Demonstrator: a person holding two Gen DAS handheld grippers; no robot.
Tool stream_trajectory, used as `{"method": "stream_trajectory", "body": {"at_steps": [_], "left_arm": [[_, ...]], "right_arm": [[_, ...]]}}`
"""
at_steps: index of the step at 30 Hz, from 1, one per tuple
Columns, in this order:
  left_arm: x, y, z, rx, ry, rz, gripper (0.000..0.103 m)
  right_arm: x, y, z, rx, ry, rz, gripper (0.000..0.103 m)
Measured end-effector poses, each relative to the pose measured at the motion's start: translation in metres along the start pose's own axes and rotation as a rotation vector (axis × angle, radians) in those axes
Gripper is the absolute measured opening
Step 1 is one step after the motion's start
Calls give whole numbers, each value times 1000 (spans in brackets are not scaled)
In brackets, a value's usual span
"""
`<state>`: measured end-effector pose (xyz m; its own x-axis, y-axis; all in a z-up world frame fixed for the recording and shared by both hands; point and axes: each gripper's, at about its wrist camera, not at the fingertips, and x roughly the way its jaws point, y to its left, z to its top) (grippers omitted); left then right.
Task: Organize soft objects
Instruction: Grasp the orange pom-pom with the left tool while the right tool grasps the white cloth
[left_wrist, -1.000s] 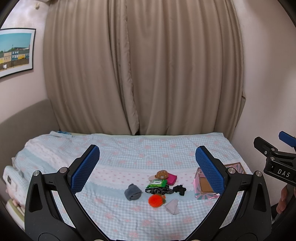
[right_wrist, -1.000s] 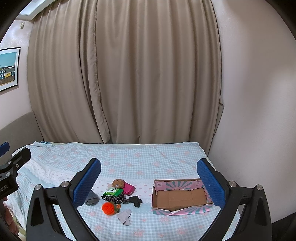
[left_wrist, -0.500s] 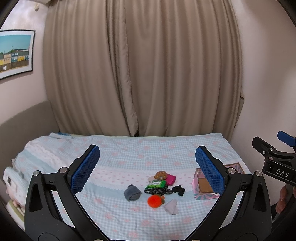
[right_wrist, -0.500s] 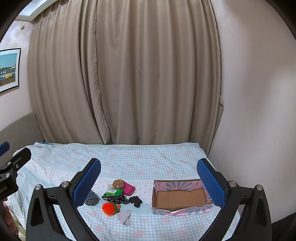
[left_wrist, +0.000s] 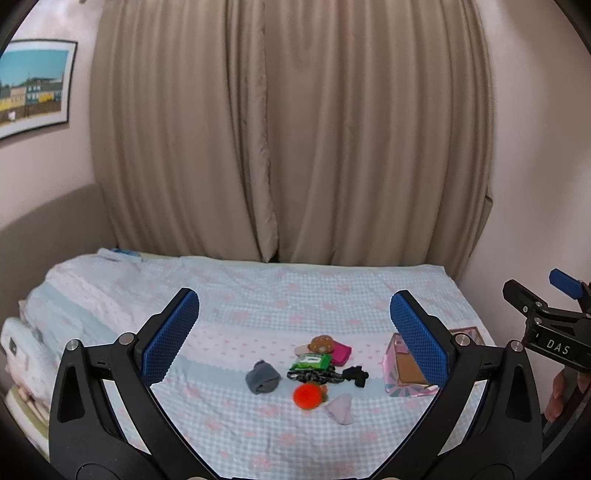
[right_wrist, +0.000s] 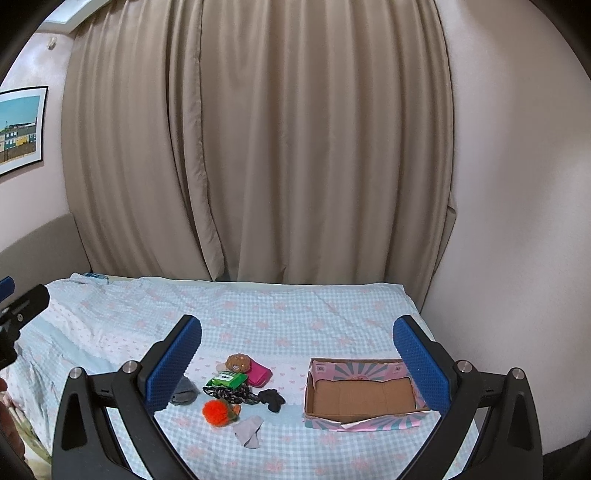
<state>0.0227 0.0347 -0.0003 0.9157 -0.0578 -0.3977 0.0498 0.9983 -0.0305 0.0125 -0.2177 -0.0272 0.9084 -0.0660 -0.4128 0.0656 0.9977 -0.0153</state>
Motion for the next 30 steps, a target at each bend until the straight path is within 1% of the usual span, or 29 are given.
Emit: {"method": "stream_trajectory", "body": {"at_steps": [4, 6, 11, 14, 17, 21, 23, 30], "left_arm": [[23, 20, -10, 25, 24, -44, 103], [38, 30, -15, 37, 53, -85, 103], [81, 55, -35, 108, 116, -211, 103], [116, 67, -53, 139, 175, -301, 103], [151, 74, -73, 161, 229, -368, 103], [203, 73, -108, 192, 310, -445, 103], [227, 68, -127, 204, 341, -465, 103], [301, 48, -192, 194, 451, -517, 102]], "right_arm": [[10, 15, -11, 16, 5, -14, 103], [20, 24, -18, 26, 25, -29, 103], [47, 51, -44, 56, 87, -66, 103], [66, 67, -64, 70, 124, -91, 103], [85, 78, -87, 96, 155, -110, 103], [117, 86, -124, 159, 214, -148, 103], [134, 89, -144, 181, 237, -167, 103], [202, 100, -221, 159, 350, -218, 103]]}}
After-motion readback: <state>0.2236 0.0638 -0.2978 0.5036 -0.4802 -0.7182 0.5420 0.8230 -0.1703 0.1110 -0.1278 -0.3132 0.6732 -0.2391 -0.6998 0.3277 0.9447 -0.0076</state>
